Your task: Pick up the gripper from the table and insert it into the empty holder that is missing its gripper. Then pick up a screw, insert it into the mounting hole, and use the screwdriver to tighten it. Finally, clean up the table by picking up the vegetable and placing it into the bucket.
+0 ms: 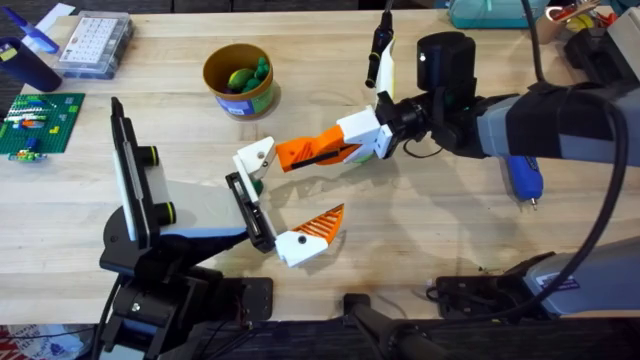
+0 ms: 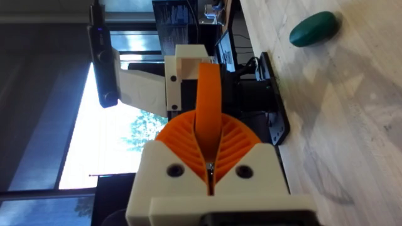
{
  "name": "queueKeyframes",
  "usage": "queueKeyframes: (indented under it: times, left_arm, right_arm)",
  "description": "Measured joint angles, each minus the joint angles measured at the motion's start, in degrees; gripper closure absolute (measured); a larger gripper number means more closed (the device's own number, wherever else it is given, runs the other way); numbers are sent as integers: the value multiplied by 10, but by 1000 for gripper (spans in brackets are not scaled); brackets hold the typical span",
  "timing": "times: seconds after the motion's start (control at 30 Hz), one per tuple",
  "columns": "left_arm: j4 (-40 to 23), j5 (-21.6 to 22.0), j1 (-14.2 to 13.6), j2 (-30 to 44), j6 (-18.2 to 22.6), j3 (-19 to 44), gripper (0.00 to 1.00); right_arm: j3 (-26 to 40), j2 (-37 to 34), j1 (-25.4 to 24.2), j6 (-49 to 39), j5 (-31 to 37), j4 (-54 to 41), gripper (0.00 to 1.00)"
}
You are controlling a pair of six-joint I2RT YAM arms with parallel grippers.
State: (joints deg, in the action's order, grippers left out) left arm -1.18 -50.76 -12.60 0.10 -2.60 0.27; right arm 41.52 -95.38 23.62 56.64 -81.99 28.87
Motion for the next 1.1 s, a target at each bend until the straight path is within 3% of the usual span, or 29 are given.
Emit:
queueKeyframes:
  times: [0.23, 0.33, 0.43, 0.8, 1.1]
  left_arm:
    - [-10, 0, 0, -1, 0, 0, 8]
    - [-10, 0, 0, 0, 0, 0, 8]
    - [-10, 0, 0, 0, 0, 0, 8]
    - [-10, 0, 0, 0, 0, 0, 8]
    - [-10, 0, 0, -1, 0, 0, 8]
  right_arm:
    - [0, -1, -10, 4, 1, -6, 982]
    - [0, -1, -52, 4, -6, -6, 982]
    - [0, -1, -63, 4, -27, -6, 982]
    - [0, -1, 3, 3, -53, -6, 982]
    - [0, -1, 12, 4, -53, -6, 982]
